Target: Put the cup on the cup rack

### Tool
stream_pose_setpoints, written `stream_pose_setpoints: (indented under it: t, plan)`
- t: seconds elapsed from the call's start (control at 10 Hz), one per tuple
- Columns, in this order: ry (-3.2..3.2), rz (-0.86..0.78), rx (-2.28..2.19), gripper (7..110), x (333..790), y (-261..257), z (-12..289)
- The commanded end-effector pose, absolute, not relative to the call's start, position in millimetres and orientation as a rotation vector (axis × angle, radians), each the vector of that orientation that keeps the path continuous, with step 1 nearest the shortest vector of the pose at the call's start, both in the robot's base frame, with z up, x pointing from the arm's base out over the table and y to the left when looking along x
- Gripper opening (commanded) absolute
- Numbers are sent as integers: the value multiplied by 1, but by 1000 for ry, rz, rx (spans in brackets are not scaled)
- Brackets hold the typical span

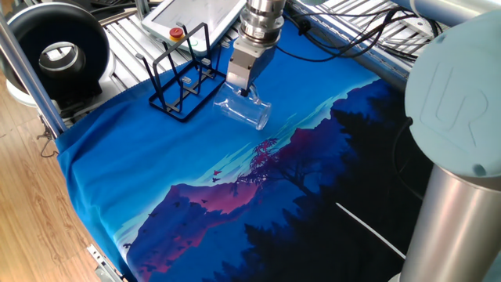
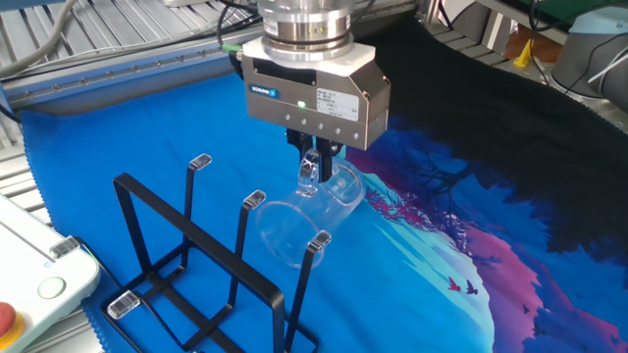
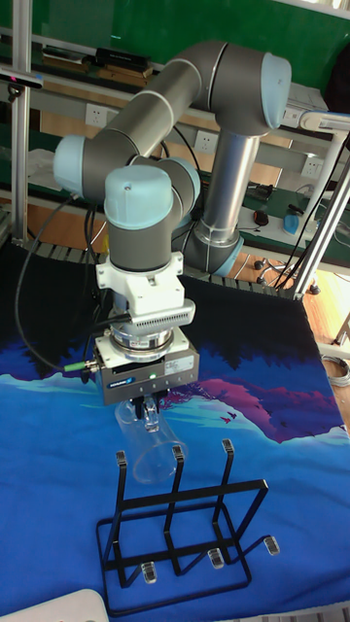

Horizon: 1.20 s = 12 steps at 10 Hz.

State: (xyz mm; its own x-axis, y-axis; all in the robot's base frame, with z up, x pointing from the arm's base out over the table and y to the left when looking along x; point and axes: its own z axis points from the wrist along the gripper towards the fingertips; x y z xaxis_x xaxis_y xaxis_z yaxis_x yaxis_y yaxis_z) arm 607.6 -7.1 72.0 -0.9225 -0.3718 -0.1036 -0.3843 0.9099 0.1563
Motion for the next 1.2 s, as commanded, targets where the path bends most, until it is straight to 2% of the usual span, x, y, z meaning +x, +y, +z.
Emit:
stream_pose_setpoints:
  t: [0.0,0.1,1.1]
  plan:
    - [2956,293,-602,7,613,-7,75]
    - [2946,302,-623,22,615,-5,74]
    - [2883,308,-659,22,617,-9,76]
